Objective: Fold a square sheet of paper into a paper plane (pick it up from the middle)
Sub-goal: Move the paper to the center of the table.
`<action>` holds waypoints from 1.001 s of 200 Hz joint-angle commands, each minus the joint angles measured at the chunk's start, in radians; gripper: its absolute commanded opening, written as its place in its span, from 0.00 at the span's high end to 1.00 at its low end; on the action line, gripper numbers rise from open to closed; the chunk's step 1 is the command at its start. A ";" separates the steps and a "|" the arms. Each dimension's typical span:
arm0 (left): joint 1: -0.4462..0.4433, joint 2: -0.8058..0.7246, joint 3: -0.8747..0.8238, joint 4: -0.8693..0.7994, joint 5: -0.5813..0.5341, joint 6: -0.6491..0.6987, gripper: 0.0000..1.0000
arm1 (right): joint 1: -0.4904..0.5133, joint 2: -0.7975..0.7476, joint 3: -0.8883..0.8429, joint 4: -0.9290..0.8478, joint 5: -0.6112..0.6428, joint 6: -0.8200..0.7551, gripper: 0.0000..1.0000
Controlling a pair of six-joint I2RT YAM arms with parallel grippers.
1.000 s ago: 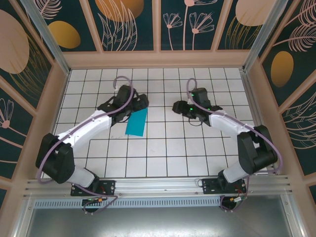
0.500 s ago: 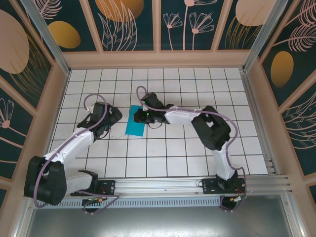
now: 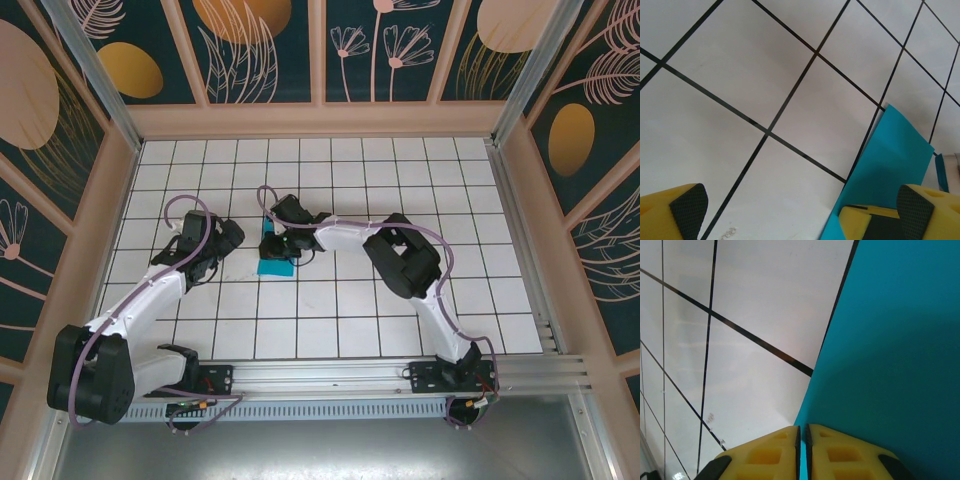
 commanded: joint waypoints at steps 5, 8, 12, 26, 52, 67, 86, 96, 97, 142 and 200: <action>0.006 0.004 -0.012 0.039 0.036 0.000 0.01 | -0.014 0.013 -0.023 -0.180 0.019 -0.152 0.85; 0.006 0.005 -0.012 0.042 0.040 0.004 0.01 | -0.017 0.010 -0.029 -0.187 0.019 -0.166 0.85; 0.006 0.007 -0.011 0.046 0.047 0.006 0.02 | -0.020 0.004 -0.040 -0.196 0.018 -0.186 0.85; 0.007 0.012 -0.010 0.059 0.073 0.020 0.01 | -0.032 -0.027 -0.100 -0.208 0.009 -0.253 0.85; 0.006 0.021 -0.015 0.099 0.147 0.051 0.01 | -0.061 -0.121 -0.244 -0.189 -0.040 -0.378 0.85; 0.006 0.030 -0.021 0.130 0.193 0.058 0.01 | -0.076 -0.180 -0.306 -0.181 -0.069 -0.426 0.84; 0.005 0.044 -0.027 0.171 0.253 0.056 0.02 | -0.089 -0.241 -0.345 -0.183 -0.092 -0.448 0.83; 0.004 0.052 -0.031 0.194 0.283 0.050 0.02 | -0.095 -0.275 -0.359 -0.177 -0.086 -0.438 0.82; 0.004 0.053 -0.032 0.195 0.286 0.051 0.02 | -0.095 -0.278 -0.360 -0.176 -0.085 -0.434 0.82; -0.016 0.089 -0.067 0.335 0.415 0.006 0.07 | -0.141 -0.442 -0.443 0.007 -0.037 -0.126 0.67; -0.192 0.244 0.022 0.431 0.468 -0.018 0.22 | -0.259 -0.636 -0.671 0.103 0.070 0.066 0.52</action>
